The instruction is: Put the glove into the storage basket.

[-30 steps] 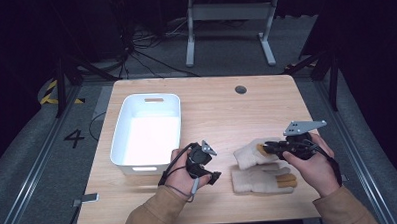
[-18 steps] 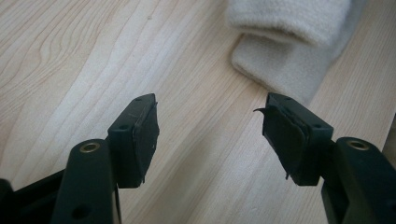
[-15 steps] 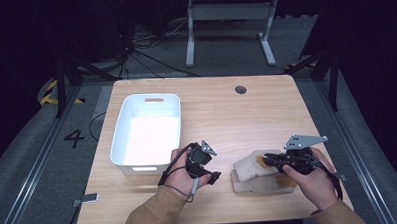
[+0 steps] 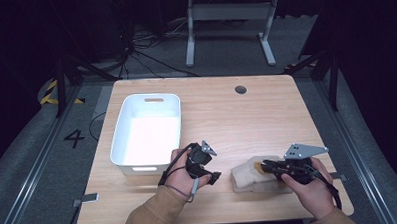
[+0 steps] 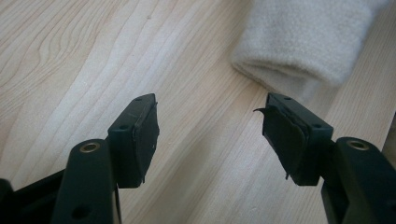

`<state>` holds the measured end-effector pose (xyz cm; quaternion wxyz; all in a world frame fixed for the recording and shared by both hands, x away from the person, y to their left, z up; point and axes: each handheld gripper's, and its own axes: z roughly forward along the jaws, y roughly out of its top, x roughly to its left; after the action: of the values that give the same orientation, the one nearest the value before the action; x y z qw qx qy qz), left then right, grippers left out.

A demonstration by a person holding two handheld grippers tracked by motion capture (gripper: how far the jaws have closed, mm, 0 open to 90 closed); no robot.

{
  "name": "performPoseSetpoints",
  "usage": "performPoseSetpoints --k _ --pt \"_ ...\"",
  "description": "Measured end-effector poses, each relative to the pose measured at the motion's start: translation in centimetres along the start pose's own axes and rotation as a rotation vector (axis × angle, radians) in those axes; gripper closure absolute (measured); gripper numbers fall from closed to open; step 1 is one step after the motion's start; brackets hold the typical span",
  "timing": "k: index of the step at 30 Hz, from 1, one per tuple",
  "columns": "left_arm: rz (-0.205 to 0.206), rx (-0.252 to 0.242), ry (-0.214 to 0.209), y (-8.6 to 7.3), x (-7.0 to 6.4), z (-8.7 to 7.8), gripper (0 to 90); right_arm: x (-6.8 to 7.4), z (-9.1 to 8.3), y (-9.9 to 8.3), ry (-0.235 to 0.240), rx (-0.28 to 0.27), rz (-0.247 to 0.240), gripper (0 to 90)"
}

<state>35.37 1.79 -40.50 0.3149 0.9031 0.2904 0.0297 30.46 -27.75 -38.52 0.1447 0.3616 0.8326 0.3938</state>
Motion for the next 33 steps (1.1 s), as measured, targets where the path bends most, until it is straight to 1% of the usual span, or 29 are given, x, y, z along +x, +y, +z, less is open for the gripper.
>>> performPoseSetpoints --k 1,6,12,16,19,21,23,26,29,32,33 --pt "0.000 0.000 -0.001 0.0 0.0 0.0 37.0 0.0 0.2 -0.2 -0.001 0.009 -0.004 81.7" --pt "0.002 -0.002 0.000 0.0 0.0 0.0 37.0 0.0 0.6 -0.9 -0.006 0.052 0.008 81.5" --pt "0.002 -0.001 0.001 0.0 0.0 0.0 36.9 0.3 0.7 -1.5 -0.018 0.080 0.025 80.9" --pt "0.002 0.002 0.000 0.0 -0.1 0.1 36.9 0.8 0.7 -1.8 -0.043 0.101 0.013 79.8" --pt "0.004 0.002 0.000 0.0 -0.2 0.1 36.9 1.0 1.0 -2.2 -0.051 0.124 0.009 79.3" --pt "0.010 0.005 0.000 0.0 -0.2 0.2 36.9 0.9 1.3 -2.4 -0.046 0.144 0.016 78.6" --pt "0.010 0.005 -0.001 0.0 -0.3 0.3 36.9 0.8 1.5 -2.5 -0.042 0.147 0.023 77.2" --pt "0.011 0.003 0.000 0.0 -0.3 0.3 37.0 0.9 1.5 -2.5 -0.041 0.149 0.020 73.2" --pt "0.019 -0.003 -0.001 0.1 -0.3 0.3 37.7 0.7 1.2 -2.4 -0.036 0.130 0.025 70.7" --pt "0.025 -0.018 -0.019 0.0 -0.4 0.6 36.8 0.3 0.7 -2.1 -0.017 0.102 0.045 69.9" --pt "0.043 -0.017 -0.021 0.1 -0.4 0.7 37.0 0.1 0.5 -2.0 -0.010 0.089 0.053 70.2"
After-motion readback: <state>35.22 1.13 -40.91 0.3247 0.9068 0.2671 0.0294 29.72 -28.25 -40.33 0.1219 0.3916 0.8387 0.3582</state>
